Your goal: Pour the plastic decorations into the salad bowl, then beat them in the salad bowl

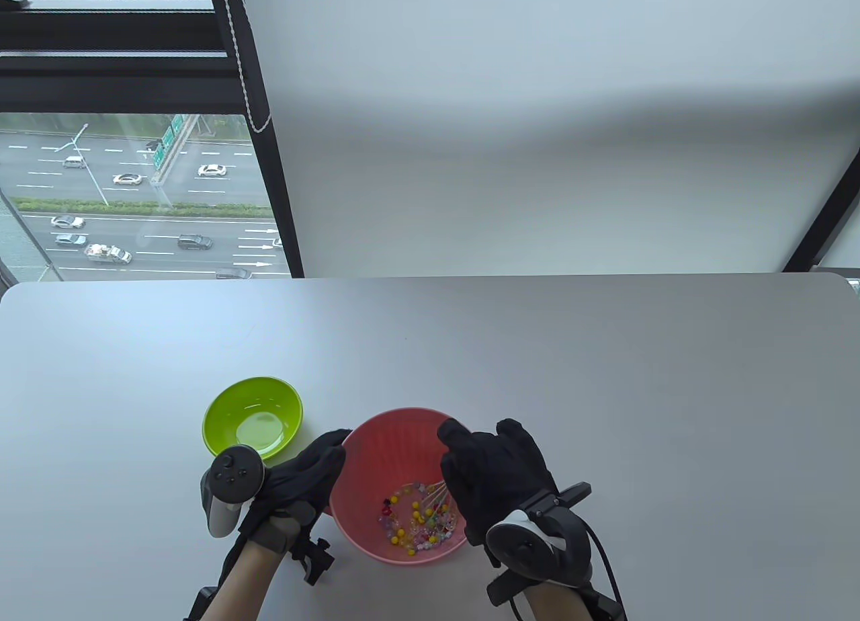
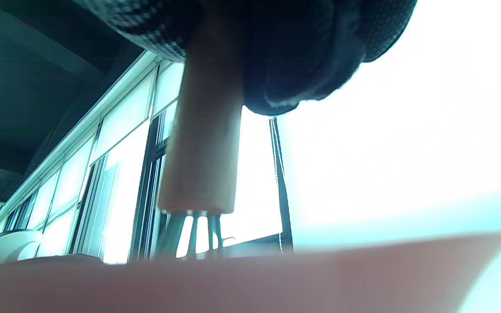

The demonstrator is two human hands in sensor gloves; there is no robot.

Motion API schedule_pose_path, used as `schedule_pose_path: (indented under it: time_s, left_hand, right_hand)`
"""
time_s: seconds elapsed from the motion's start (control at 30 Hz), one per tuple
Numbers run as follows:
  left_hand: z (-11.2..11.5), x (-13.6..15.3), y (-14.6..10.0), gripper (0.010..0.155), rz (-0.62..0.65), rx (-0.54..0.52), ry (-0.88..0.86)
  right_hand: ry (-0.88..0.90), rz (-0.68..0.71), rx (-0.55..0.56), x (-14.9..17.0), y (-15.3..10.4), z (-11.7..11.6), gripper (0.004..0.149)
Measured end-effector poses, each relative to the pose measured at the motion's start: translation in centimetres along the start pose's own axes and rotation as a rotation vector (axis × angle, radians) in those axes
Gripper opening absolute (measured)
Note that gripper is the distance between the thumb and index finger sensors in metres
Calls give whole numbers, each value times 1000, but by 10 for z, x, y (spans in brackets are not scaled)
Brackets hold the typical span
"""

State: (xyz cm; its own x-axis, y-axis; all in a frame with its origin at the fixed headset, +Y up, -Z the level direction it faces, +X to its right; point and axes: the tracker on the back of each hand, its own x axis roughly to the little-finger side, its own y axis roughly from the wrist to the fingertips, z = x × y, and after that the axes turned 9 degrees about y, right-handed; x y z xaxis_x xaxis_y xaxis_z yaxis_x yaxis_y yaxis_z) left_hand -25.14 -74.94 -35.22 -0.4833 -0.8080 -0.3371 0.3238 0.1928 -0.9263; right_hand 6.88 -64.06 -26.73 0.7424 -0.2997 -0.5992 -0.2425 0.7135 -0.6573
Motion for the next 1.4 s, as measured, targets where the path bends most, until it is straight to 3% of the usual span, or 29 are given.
schedule_pose_path:
  time_s: [0.53, 1.4]
  left_hand:
    - [0, 0, 0, 68, 0, 0, 0]
    - [0, 0, 0, 68, 0, 0, 1]
  right_hand:
    - [168, -74, -80, 2, 1, -14, 47]
    - [-30, 14, -27, -1, -1, -10, 45]
